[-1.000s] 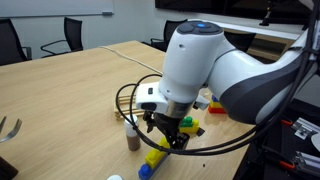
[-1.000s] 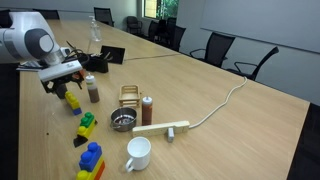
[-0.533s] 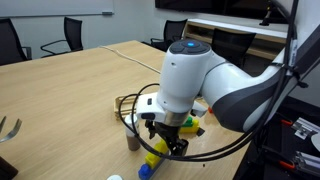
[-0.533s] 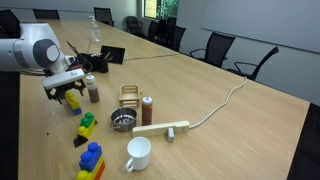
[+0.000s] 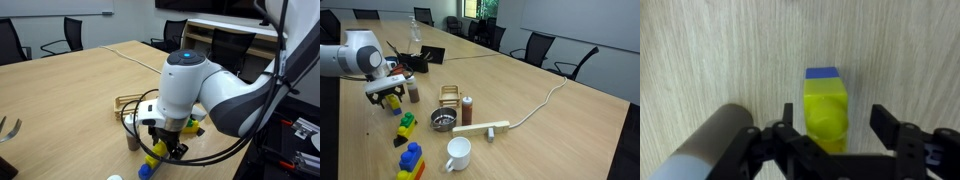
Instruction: Put the yellow and blue stack of blocks on top of the yellow and green stack of blocks
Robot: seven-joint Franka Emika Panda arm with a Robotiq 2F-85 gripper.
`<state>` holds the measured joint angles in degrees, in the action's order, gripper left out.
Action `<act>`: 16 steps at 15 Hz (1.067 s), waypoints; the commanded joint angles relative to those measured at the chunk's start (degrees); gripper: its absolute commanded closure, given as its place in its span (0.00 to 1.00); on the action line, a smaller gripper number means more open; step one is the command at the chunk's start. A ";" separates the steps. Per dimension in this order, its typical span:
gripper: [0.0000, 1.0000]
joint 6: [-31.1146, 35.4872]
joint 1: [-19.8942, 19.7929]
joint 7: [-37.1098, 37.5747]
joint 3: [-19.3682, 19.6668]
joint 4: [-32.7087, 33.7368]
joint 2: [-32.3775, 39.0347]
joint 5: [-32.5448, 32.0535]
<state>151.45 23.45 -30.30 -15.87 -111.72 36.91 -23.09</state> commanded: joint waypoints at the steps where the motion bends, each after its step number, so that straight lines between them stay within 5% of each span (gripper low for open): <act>1: 0.52 -0.57 -1.07 -0.29 -0.84 0.43 -0.15 -0.72; 7: 0.89 -2.03 -1.38 -0.31 -0.98 0.15 -0.82 -0.32; 16: 0.89 -7.62 -4.26 0.48 -3.81 -4.97 -7.59 4.18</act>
<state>145.31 21.26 -30.19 -17.65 -113.15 33.72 -21.20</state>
